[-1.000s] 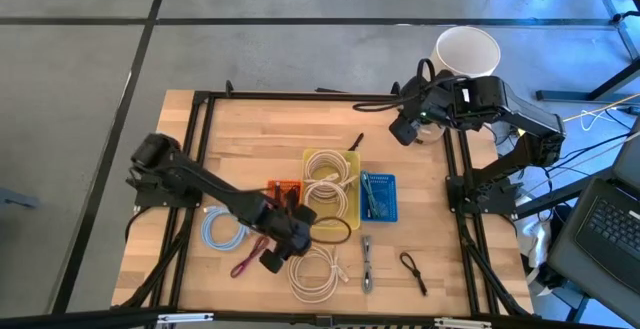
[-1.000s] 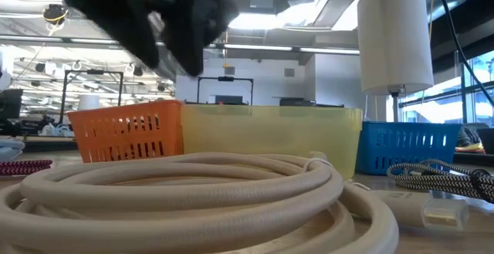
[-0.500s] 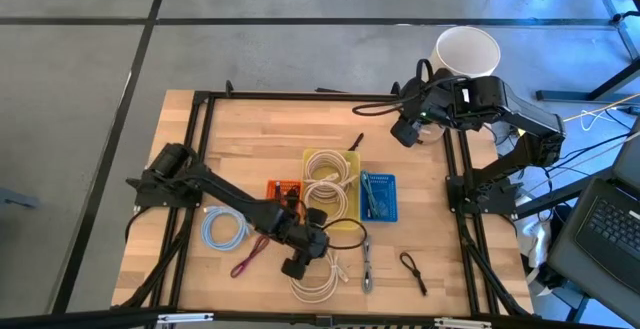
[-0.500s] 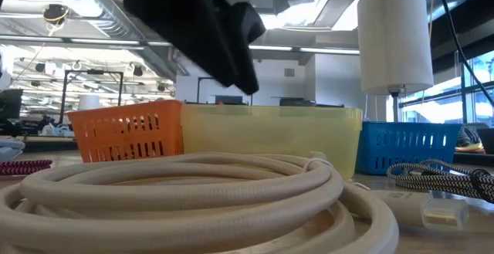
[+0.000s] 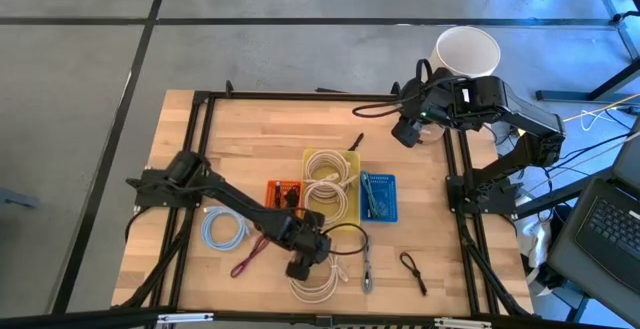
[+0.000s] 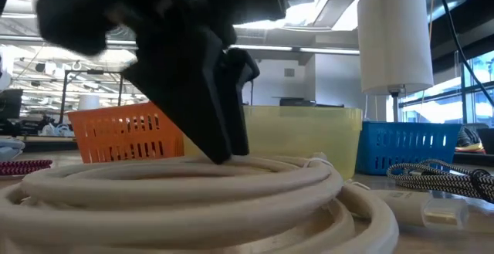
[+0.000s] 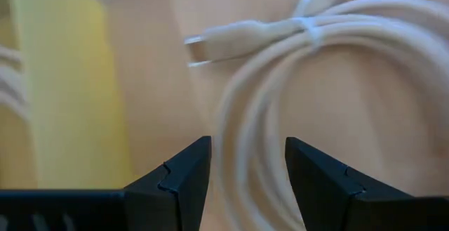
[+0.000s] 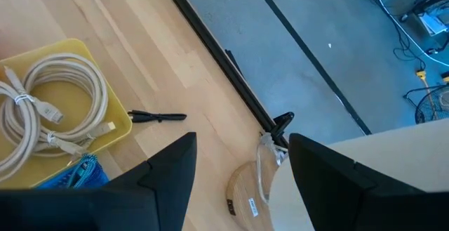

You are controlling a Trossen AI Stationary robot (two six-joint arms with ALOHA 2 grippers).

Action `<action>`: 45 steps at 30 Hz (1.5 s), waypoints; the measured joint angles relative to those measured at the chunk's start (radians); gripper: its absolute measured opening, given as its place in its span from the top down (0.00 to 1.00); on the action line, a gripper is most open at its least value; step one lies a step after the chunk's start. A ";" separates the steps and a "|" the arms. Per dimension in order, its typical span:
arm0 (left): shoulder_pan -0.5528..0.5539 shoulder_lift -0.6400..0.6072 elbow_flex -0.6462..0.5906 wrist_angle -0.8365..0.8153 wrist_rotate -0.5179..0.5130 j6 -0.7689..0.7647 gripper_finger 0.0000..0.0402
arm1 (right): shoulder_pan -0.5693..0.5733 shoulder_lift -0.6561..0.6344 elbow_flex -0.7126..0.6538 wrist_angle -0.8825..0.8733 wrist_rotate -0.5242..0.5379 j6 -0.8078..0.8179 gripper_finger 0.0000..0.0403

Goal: Pick & Place USB Port
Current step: Put the white usb cable into the yellow bin

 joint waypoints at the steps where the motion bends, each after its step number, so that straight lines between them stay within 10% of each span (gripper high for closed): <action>1: 0.002 0.005 0.000 0.000 -0.016 0.000 0.56 | 0.000 0.000 0.000 0.000 0.000 -0.002 0.43; 12: 0.012 0.030 0.005 0.015 -0.022 0.006 0.60 | 0.000 0.000 0.000 0.000 0.000 -0.020 0.43; 21: 0.015 0.033 0.001 0.016 0.005 -0.024 0.96 | 0.000 0.000 0.000 0.000 0.000 -0.025 0.43; 45: 0.015 0.041 0.283 -0.294 0.010 0.114 0.99 | 0.000 0.000 0.000 0.000 0.000 -0.025 0.43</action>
